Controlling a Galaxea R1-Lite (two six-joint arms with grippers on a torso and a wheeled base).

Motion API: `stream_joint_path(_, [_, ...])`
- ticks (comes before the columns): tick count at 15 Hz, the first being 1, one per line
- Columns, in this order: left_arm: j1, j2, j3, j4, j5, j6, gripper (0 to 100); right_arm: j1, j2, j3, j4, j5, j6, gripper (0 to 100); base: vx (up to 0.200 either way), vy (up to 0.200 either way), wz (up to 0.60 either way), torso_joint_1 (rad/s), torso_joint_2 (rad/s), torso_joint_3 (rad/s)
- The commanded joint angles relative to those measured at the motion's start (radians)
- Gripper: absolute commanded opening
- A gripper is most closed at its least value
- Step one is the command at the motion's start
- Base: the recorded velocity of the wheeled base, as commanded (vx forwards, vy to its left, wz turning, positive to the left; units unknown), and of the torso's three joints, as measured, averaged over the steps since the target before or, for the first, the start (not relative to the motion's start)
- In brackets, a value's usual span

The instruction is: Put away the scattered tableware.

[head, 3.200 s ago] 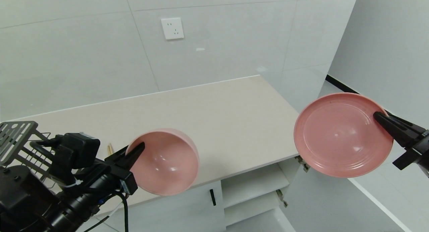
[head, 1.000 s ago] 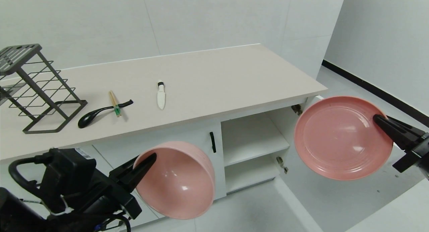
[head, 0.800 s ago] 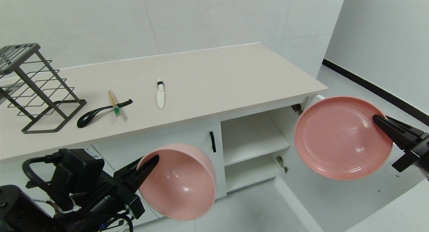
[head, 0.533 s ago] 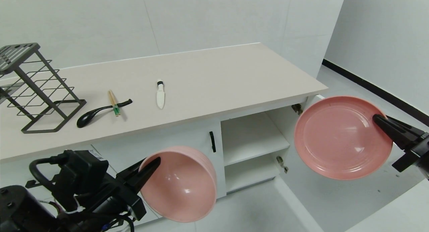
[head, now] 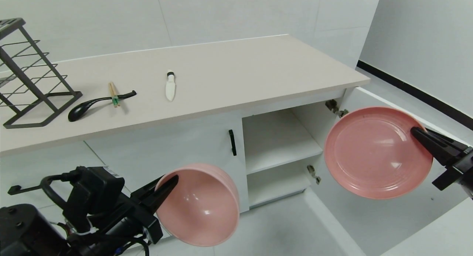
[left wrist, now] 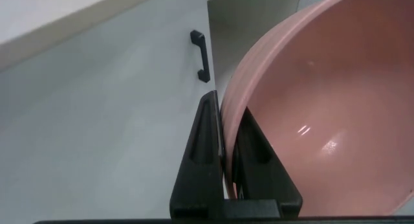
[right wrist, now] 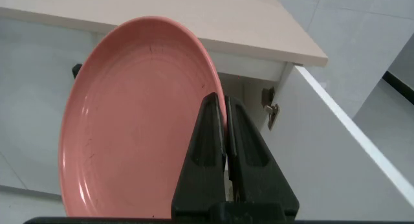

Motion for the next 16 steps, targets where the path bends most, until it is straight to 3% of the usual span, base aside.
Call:
stream_joint_path(1, [0.000, 0.008, 0.000, -0.001, 0.002, -0.008, 0, 0.001, 0.001, 0.003, -0.001, 0.000, 0.000, 0, 0.000, 0.000, 0.00, -0.242, 0.49, 0.222])
stream_joint_path(5, [0.000, 0.016, 0.000, -0.001, 0.002, -0.039, 0, 0.001, 0.001, 0.001, -0.001, 0.000, 0.000, 0, 0.000, 0.000, 0.00, -0.255, 0.44, 0.183])
stream_joint_path(11, [0.002, 0.016, 0.000, -0.001, 0.002, -0.045, 0, 0.001, 0.002, -0.003, -0.001, 0.000, 0.000, 0, 0.000, 0.000, 0.00, -0.252, 0.34, 0.129])
stream_joint_path(16, [0.002, 0.011, 0.000, -0.001, 0.002, -0.050, 0, 0.001, 0.010, -0.002, -0.001, 0.000, 0.000, 0, 0.000, 0.000, 0.00, -0.065, 0.24, 0.079])
